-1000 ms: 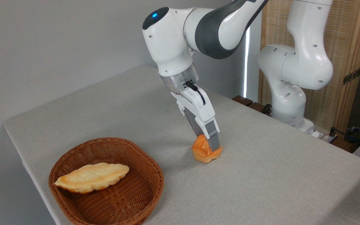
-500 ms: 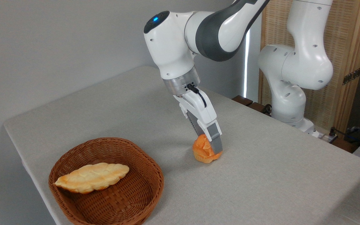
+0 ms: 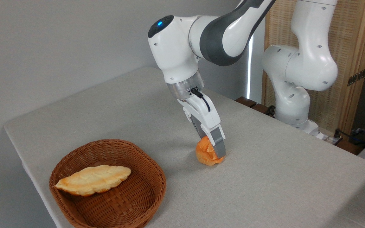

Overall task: Put bread into the basket
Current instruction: 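Close the gripper fingers around the orange bun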

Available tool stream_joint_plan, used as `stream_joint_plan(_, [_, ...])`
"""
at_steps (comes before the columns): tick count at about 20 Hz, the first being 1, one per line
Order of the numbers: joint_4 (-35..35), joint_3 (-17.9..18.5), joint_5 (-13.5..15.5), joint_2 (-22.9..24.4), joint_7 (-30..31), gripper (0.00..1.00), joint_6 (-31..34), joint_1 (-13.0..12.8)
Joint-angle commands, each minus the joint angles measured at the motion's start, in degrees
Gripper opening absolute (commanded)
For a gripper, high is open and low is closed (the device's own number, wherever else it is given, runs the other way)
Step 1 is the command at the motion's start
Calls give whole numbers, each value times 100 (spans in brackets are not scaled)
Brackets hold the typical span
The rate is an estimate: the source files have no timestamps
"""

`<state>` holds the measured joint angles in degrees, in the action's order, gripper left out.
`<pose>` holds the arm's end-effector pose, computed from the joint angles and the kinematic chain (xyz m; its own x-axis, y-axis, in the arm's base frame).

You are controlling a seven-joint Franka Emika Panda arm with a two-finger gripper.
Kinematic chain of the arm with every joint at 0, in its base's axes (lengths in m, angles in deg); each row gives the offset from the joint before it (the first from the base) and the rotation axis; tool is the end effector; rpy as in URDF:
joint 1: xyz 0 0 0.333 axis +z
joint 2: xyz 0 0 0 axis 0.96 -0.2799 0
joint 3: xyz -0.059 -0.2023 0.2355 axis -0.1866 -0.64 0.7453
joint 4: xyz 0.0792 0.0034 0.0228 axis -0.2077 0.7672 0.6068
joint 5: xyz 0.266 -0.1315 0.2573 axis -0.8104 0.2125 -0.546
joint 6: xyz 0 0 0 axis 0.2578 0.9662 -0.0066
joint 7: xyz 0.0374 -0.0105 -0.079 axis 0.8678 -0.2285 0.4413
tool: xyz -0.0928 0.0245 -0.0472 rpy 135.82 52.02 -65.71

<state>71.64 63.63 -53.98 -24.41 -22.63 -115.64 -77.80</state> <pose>0.4173 -0.0345 0.4081 0.4832 -0.8454 -0.2276 -0.8529 -0.5133 0.0956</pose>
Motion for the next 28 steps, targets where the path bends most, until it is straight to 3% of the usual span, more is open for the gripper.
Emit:
stream_joint_plan(1, [117,7,-71,88,-110,61,-148,10])
stream_joint_plan(21, [12,7,-62,124,-101,45,-104,-17])
stream_joint_plan(28, [-935,7,156,89,-92,43,308,-17])
